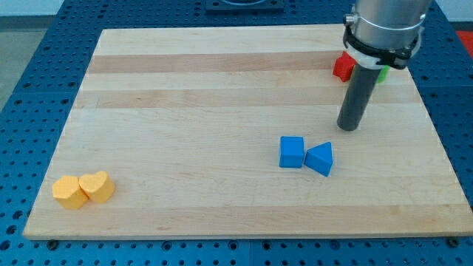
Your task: Push the blue triangle diagonally below the yellow heart
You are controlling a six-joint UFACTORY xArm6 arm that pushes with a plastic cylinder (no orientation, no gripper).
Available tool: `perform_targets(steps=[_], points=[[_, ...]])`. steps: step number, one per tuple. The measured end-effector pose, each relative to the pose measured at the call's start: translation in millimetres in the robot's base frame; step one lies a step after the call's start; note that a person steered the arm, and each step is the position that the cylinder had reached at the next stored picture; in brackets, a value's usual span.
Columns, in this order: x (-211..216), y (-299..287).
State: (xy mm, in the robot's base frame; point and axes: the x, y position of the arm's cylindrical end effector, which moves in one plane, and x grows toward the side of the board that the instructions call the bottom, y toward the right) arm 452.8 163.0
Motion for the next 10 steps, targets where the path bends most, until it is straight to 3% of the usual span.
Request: perform_targets(steps=[2,3,4,7,10], points=[[63.2,-0.1],[63.2,-3.1],[63.7,-50.0],[63.8,-64.1],[100.7,-100.1]])
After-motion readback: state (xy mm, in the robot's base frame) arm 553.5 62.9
